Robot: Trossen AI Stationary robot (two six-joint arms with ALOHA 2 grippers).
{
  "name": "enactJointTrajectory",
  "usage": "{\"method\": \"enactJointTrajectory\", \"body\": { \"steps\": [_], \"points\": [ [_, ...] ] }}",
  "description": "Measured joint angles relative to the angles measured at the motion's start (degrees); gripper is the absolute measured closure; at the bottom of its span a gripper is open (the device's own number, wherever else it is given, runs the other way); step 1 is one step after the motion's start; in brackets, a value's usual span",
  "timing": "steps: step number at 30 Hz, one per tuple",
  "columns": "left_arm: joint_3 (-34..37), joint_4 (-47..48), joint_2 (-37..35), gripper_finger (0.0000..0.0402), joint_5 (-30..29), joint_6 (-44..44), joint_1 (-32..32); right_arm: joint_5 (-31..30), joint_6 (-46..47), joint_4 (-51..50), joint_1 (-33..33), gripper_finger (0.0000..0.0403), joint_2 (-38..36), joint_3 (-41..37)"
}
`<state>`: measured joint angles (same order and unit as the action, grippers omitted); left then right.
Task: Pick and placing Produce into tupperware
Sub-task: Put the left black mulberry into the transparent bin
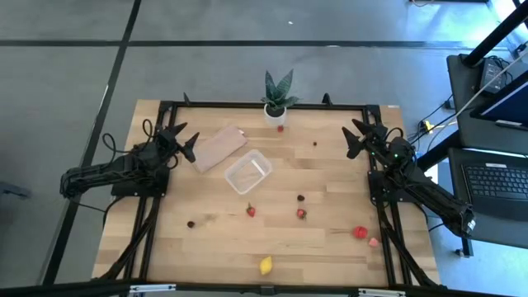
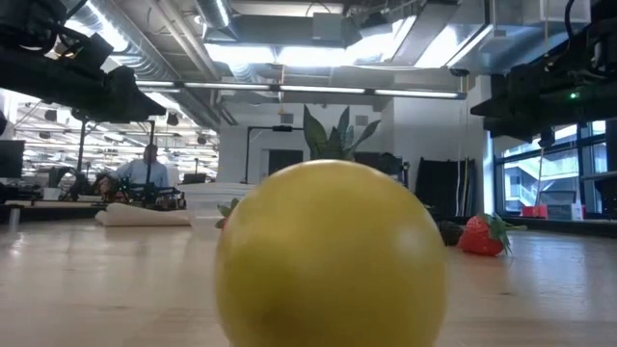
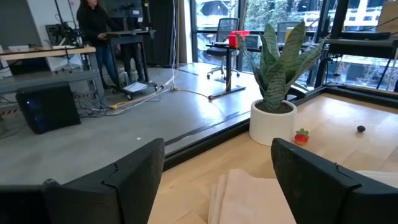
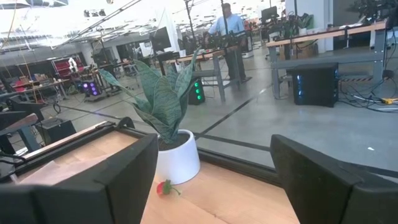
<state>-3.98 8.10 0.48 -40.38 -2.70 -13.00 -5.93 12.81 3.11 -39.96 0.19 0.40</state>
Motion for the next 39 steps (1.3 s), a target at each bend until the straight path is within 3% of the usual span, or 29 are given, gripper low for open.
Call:
{"method": "enactJointTrajectory", "body": {
  "steps": [19, 22, 30, 35, 39],
  "points": [
    [0.0, -0.1, 0.0, 0.0113, 0.9, -1.5, 0.0, 0.0, -1.3, -0.9, 0.0, 0.0091, 0.0, 0.0],
    [0.0, -0.2, 0.0, 0.0113, 3.1, -5.5, 0.0, 0.0, -1.3, -0.9, 0.0, 0.0091, 0.0, 0.0],
    [-0.1, -11.1, 0.0, 0.0113, 5.6, -5.5, 0.1, 0.0, -1.1, -0.9, 0.0, 0.0091, 0.0, 0.0],
    [-5.0, -11.6, 1.0, 0.0114, 10.6, 0.3, 0.2, 0.0, -0.3, -0.9, 0.0, 0.0091, 0.0, 0.0],
    [-12.0, -11.5, 5.9, 0.0127, 14.4, 5.8, 2.1, 0.0, 0.5, -0.9, 0.0, 0.0091, 0.0, 0.0]
  ]
}}
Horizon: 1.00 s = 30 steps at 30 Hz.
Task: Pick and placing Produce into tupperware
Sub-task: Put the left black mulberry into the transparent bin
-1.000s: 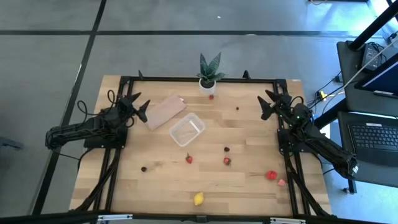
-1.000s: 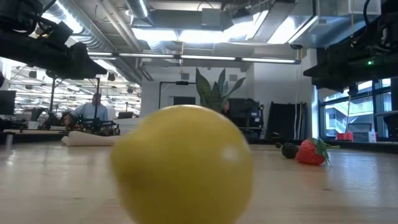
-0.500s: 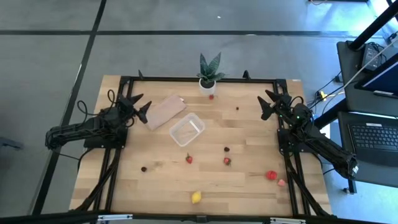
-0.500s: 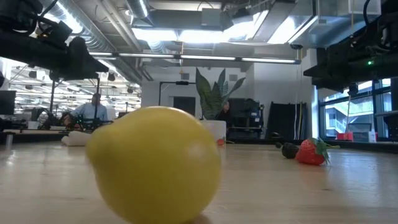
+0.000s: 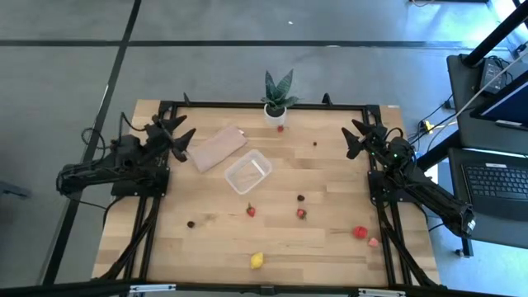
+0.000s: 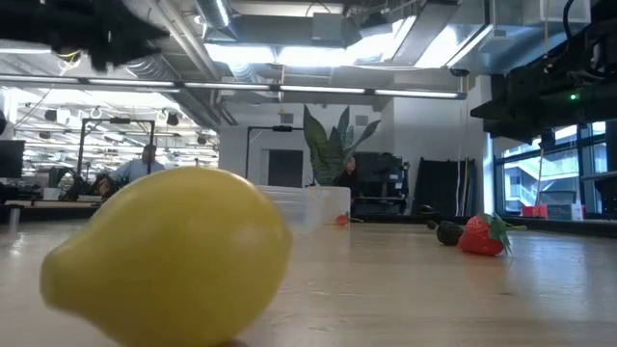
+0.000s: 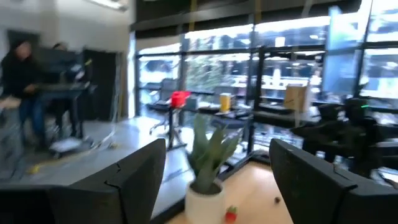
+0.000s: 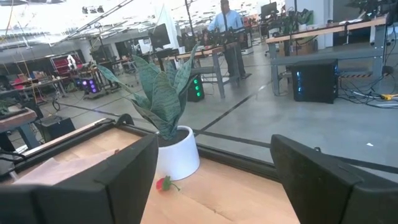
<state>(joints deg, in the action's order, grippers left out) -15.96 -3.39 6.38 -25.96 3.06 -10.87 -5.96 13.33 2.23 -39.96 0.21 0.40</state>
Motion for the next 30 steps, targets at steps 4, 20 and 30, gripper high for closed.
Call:
{"method": "enactJointTrajectory", "body": {
  "steps": [4, 20, 30],
  "points": [
    [-9.5, 4.1, 9.1, 0.0146, 1.3, 3.5, 3.5, 0.0, 0.0, 0.0, 0.0, 0.0091, 0.0, 0.0],
    [-50.5, 59.6, 50.4, 0.0161, 2.9, -24.6, 20.2, 0.0, -0.1, 0.0, 0.0, 0.0091, 0.0, 0.0],
    [-54.8, 69.9, 63.9, 0.0161, 10.7, -47.6, 33.1, 0.0, 0.1, -0.1, 0.0, 0.0091, 0.0, 0.0]
  ]
}}
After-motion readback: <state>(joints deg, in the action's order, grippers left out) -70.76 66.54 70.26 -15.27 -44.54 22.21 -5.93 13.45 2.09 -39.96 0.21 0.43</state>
